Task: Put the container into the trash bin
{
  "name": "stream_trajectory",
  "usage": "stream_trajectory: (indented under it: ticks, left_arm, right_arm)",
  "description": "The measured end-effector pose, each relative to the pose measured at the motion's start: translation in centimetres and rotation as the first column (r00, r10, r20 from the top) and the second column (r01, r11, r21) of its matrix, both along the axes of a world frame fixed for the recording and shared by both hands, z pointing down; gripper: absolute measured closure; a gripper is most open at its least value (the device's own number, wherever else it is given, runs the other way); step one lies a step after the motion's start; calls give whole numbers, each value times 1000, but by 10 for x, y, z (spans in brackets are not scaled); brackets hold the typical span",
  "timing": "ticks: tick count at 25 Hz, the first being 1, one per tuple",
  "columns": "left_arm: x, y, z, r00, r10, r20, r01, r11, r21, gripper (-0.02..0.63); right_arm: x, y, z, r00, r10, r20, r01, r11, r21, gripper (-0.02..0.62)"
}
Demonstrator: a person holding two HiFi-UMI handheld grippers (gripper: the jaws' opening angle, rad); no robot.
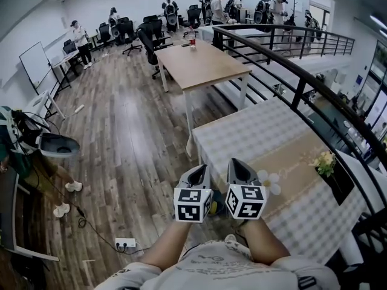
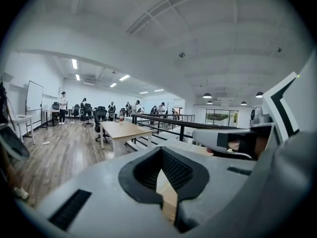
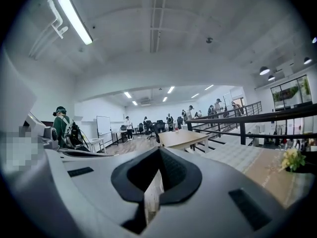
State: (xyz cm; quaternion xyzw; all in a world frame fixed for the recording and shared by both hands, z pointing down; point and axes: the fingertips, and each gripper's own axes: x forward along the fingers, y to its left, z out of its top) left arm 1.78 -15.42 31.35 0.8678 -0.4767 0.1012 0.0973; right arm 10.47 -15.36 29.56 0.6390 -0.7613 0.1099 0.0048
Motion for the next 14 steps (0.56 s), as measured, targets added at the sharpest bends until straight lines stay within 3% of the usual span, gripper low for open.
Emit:
stream_trajectory:
  ticks: [7,14]
  left_arm:
    - [-16,14,8,1000,-5,4,5,1000,-10,601]
    - [-26,23,5,1000,2,5,-2,1000,-7,601]
  right_arm:
    - [-19,15,14,999,-2,-51,1,1000,-10,594]
    - [-28,21,16,1000,-4,-17,3,999,-34,594]
